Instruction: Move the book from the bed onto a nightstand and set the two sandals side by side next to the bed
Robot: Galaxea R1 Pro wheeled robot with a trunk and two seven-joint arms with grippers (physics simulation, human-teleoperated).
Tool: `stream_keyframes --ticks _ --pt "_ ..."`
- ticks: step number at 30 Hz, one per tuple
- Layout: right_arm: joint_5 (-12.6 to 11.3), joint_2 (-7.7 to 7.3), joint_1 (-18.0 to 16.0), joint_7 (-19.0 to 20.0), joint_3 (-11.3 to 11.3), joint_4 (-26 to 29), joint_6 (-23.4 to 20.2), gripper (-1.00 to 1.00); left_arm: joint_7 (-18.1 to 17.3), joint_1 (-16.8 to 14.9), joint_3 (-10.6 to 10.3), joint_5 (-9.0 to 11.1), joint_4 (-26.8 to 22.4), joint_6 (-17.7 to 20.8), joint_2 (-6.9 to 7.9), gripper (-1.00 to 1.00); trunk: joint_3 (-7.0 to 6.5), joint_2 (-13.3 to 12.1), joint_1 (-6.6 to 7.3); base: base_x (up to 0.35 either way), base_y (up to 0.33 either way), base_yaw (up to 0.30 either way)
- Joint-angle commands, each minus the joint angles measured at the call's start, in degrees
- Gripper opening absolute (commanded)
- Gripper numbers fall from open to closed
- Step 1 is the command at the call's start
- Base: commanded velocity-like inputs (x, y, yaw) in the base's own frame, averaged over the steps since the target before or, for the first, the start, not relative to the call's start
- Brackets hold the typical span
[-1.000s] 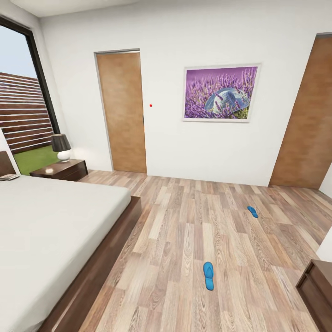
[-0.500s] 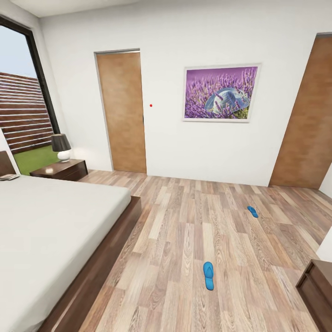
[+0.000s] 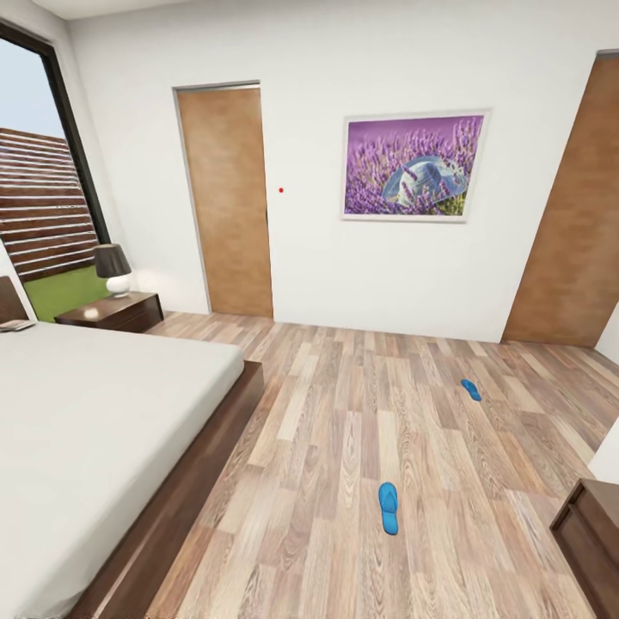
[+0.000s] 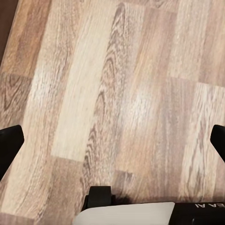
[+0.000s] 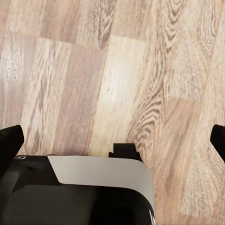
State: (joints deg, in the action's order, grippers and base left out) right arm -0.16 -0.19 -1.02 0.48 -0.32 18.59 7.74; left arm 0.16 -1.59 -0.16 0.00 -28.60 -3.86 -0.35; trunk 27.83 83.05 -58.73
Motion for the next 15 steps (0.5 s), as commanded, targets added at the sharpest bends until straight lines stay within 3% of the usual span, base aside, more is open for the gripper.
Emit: stream_keyframes --ticks 1,15 --pt "-0.02 0.00 -0.03 0.05 -0.03 -0.04 0.20 1.00 0.02 -0.02 -0.02 0.00 0.03 -0.18 0.00 1.00 0.15 0.03 0.00 0.000 0.000 0.000" --pt "-0.02 0.01 -0.01 0.05 -0.03 -0.04 0.17 1.00 0.02 -0.05 -0.02 0.00 0.03 -0.18 0.00 1.00 1.40 0.03 0.00 0.000 0.000 0.000"
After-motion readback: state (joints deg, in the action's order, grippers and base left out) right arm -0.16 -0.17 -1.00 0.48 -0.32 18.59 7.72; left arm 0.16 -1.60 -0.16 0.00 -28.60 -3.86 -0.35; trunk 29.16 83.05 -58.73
